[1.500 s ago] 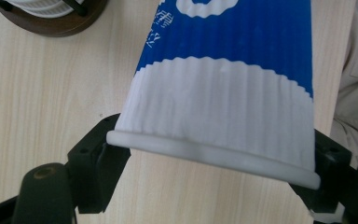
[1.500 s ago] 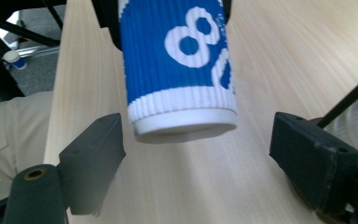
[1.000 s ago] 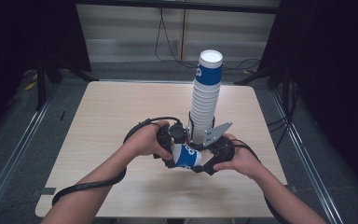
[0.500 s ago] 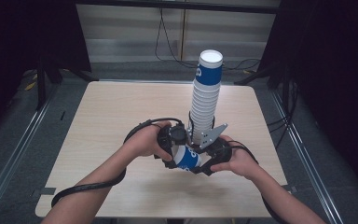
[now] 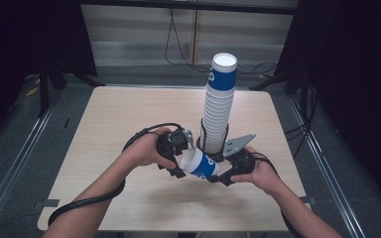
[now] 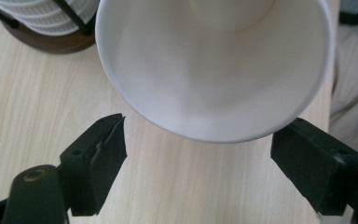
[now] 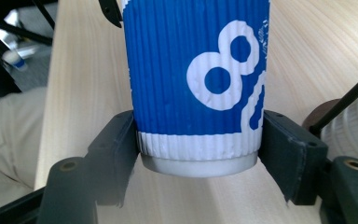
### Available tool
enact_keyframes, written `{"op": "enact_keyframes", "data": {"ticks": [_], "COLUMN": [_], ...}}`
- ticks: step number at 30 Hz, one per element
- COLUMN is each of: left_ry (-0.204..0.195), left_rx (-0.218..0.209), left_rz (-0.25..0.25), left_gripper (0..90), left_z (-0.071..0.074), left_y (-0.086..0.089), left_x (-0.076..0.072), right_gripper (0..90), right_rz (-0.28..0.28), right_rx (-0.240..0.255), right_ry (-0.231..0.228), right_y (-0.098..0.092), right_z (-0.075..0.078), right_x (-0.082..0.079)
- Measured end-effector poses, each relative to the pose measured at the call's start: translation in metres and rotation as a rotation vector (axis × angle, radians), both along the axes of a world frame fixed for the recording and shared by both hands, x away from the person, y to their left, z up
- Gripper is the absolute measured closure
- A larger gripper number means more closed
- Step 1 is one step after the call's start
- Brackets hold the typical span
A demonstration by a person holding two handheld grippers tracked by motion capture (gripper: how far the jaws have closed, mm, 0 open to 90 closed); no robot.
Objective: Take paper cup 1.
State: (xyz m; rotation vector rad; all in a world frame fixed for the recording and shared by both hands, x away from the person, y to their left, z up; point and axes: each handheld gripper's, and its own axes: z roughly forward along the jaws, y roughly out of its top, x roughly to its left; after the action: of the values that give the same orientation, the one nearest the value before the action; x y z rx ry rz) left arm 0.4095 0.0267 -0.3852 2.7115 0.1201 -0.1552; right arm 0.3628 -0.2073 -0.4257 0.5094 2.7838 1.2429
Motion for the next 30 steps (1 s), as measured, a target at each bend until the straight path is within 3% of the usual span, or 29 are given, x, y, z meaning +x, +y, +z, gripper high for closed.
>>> {"op": "enact_keyframes", "data": {"ticks": [3,7,9,12,30], "left_ry": [-0.015,-0.009,-0.012,-0.006,0.001], "left_rx": [-0.013,-0.062,-0.070,-0.119,-0.242], "left_rz": [0.014,0.028,0.036,0.063,0.113], "left_gripper": [17.7,17.6,17.6,17.5,16.0], "left_z": [-0.0013,-0.0045,-0.0049,-0.0054,-0.0055], "left_y": [0.0018,0.0052,0.0057,0.0076,0.0087], "left_x": [-0.0004,0.0005,0.0007,0.0010,0.0061], "right_gripper": [30.6,30.5,30.5,30.4,30.4], "right_rz": [-0.021,-0.052,-0.052,-0.059,-0.054], "right_rx": [0.010,0.051,0.057,0.067,0.104], "right_ry": [-0.005,-0.010,-0.011,-0.017,-0.029], "right_y": [-0.0029,-0.0071,-0.0078,-0.0080,-0.0030], "right_z": [-0.0013,-0.0022,-0.0022,-0.0027,-0.0051], "right_x": [-0.0007,-0.0004,-0.0004,-0.0012,-0.0008]}}
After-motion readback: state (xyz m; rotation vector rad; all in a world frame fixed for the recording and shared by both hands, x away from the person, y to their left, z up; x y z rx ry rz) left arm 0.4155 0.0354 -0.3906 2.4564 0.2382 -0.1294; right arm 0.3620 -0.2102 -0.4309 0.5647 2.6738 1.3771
